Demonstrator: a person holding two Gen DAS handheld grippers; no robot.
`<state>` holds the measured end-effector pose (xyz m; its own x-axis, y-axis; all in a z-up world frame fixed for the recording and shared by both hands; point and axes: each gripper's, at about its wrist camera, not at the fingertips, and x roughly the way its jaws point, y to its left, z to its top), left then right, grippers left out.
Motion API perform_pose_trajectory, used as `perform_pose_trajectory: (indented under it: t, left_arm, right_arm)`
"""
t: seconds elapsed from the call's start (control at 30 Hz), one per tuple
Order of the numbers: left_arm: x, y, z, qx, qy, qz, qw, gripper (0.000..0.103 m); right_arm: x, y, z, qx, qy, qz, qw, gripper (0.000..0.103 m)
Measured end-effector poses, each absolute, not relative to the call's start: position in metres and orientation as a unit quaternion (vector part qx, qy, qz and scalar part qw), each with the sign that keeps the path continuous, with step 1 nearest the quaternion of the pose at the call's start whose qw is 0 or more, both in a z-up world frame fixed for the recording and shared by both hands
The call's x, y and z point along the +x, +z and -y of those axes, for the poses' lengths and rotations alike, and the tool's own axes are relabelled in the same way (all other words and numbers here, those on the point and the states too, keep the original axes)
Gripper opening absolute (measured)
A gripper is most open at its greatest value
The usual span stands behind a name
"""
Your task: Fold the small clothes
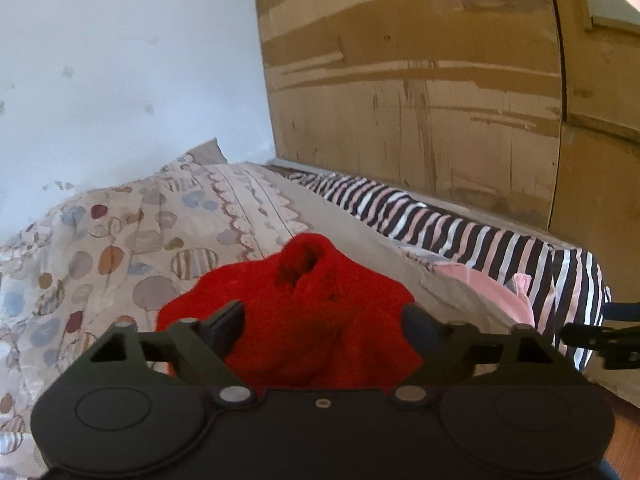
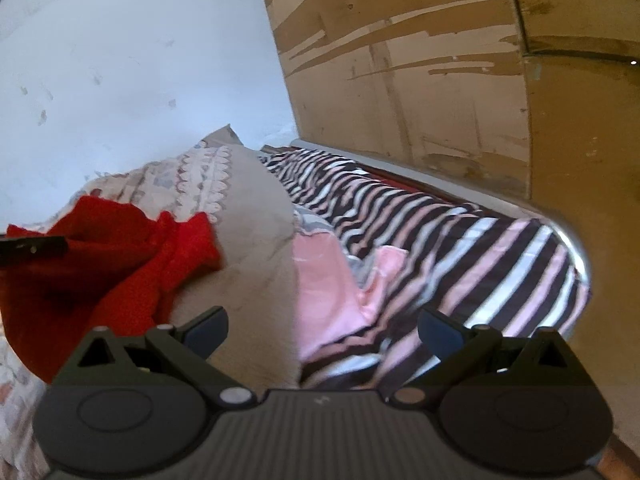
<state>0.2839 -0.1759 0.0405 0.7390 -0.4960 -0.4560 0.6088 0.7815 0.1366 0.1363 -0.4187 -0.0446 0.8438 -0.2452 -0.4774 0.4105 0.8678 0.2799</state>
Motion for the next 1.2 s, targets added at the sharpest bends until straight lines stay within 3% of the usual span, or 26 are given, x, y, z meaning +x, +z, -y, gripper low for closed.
perform_pose_trajectory:
  t: [0.23, 0.33, 0.43, 0.6, 0.7, 1.03, 1.13, 1.2]
  left_arm:
    - [0.266, 0.041, 0.159, 0.163, -0.272, -0.168, 0.933, 0.095]
    - [0.274, 0.038, 0.154, 0.173, -0.252, -0.178, 0.935, 0.091]
    - [0.285, 0.037, 0.146, 0.158, -0.252, -0.197, 0.934, 0.081]
    - [0.288, 0.030, 0.143, 0.170, -0.254, -0.199, 0.931, 0.049]
    - [0.281, 0.026, 0.145, 0.190, -0.257, -0.187, 0.929, 0.039]
    - [0.238, 0.000, 0.164, 0.252, -0.285, -0.150, 0.913, 0.031]
    - [0.227, -0.007, 0.170, 0.267, -0.294, -0.145, 0.906, 0.031]
    - [0.223, -0.011, 0.174, 0.281, -0.291, -0.139, 0.904, 0.031]
  right_arm:
    - [0.160, -0.045, 0.406, 0.194, -0.132, -0.238, 0.942, 0.103]
    - [0.173, -0.037, 0.405, 0.200, -0.107, -0.235, 0.945, 0.103]
    - [0.189, -0.025, 0.408, 0.220, -0.076, -0.223, 0.946, 0.103]
    - [0.222, -0.004, 0.417, 0.269, -0.022, -0.228, 0.935, 0.103]
    - [0.244, 0.006, 0.421, 0.302, 0.012, -0.232, 0.925, 0.103]
    - [0.330, 0.013, 0.417, 0.354, 0.083, -0.255, 0.896, 0.102]
    - [0.355, 0.001, 0.413, 0.357, 0.074, -0.290, 0.885, 0.087]
    - [0.368, -0.005, 0.408, 0.347, 0.070, -0.314, 0.881, 0.069]
